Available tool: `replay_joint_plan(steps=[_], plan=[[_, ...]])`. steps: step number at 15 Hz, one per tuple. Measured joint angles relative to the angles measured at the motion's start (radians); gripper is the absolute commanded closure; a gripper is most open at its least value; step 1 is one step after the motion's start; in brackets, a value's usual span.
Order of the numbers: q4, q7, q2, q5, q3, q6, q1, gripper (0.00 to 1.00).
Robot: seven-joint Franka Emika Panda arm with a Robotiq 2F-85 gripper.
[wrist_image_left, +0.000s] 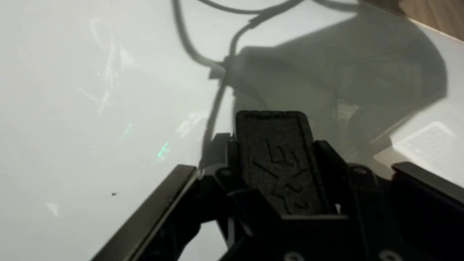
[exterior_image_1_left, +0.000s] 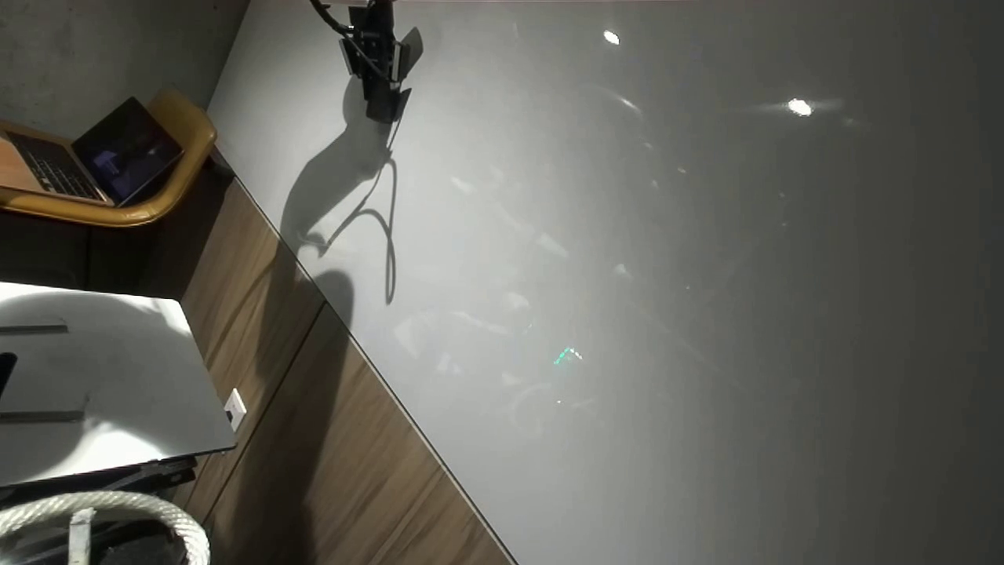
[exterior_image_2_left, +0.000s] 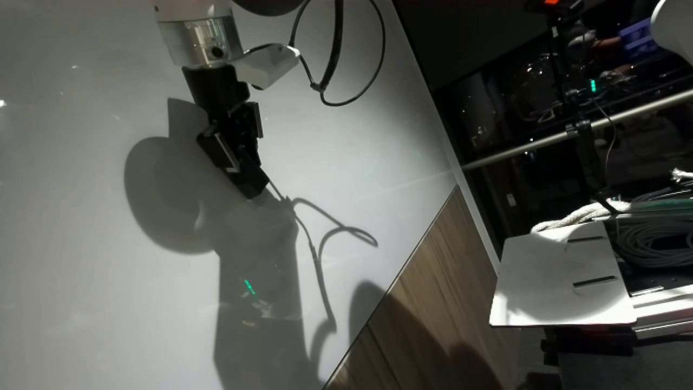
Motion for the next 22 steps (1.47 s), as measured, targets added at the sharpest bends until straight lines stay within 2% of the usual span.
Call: replay_joint_plan(steps=[5, 14, 22], plan=[[-0.008, 0.003, -0.029, -0.007, 0.000, 0.017, -0.004, 0.71], [-0.087, 0.201, -0.037, -0.110, 0.002, 0.084, -0.004, 0.71], [-0.134, 0.277, 0.008, -0.117, 0.000, 0.107, -0.032, 0.71]])
